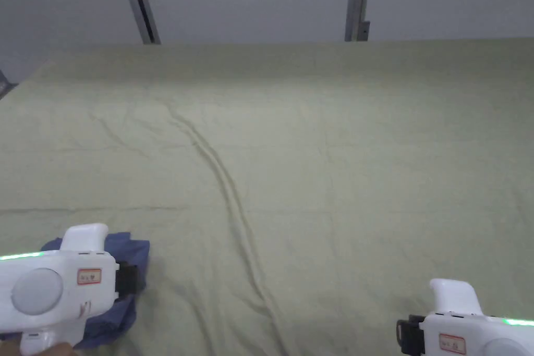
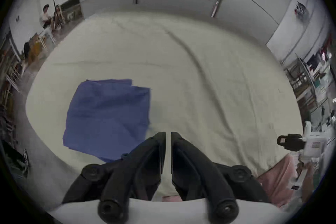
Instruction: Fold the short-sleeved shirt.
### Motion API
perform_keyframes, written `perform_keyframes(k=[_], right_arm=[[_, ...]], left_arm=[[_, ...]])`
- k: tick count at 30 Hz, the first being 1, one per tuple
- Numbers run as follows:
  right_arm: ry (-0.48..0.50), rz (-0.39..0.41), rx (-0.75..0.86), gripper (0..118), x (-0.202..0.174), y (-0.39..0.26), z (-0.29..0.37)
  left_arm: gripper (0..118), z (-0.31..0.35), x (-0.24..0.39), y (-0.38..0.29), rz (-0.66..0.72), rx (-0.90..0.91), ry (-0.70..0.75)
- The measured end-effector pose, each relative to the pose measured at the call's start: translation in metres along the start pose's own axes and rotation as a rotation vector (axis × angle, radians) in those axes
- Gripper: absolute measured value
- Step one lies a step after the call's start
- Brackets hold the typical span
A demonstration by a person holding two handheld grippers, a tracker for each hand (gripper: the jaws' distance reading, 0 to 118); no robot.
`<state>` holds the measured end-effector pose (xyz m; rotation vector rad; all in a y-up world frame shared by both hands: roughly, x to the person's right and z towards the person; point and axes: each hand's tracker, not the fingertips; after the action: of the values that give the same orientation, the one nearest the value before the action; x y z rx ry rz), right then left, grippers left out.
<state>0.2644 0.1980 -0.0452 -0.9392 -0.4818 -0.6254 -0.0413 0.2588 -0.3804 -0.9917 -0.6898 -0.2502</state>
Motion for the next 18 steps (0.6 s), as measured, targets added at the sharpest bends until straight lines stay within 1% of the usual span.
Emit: perform_keyframes(k=[2,5,8,9,11,13,15,18], right_arm=[[-0.014,0.01,0.035,0,0.001,-0.002,0.011],[-0.022,0.016,0.087,0,0.004,-0.003,0.031],[-0.018,0.007,0.145,0,0.005,-0.002,0.05],[-0.032,0.01,0.177,0,0.005,-0.002,0.057],[-0.063,0.033,0.234,0,0.002,0.0,0.072],[-0.109,0.073,0.304,0,-0.003,0.002,0.09],[-0.132,0.087,0.376,0,-0.008,0.007,0.109],[-0.17,0.105,0.497,0,-0.015,0.016,0.139]], left_arm=[[8,0.014,0.03,-0.009,-0.048,0.042,0.036],[8,0.035,0.062,-0.015,-0.029,0.122,-0.028],[8,0.056,0.096,-0.021,-0.049,0.193,-0.025],[8,0.064,0.106,-0.023,-0.062,0.213,-0.026],[8,0.081,0.122,-0.024,-0.037,0.274,-0.057],[8,0.097,0.144,-0.03,-0.081,0.388,-0.026],[8,0.117,0.169,-0.034,-0.148,0.484,0.031],[8,0.138,0.191,-0.038,-0.178,0.563,0.012]])
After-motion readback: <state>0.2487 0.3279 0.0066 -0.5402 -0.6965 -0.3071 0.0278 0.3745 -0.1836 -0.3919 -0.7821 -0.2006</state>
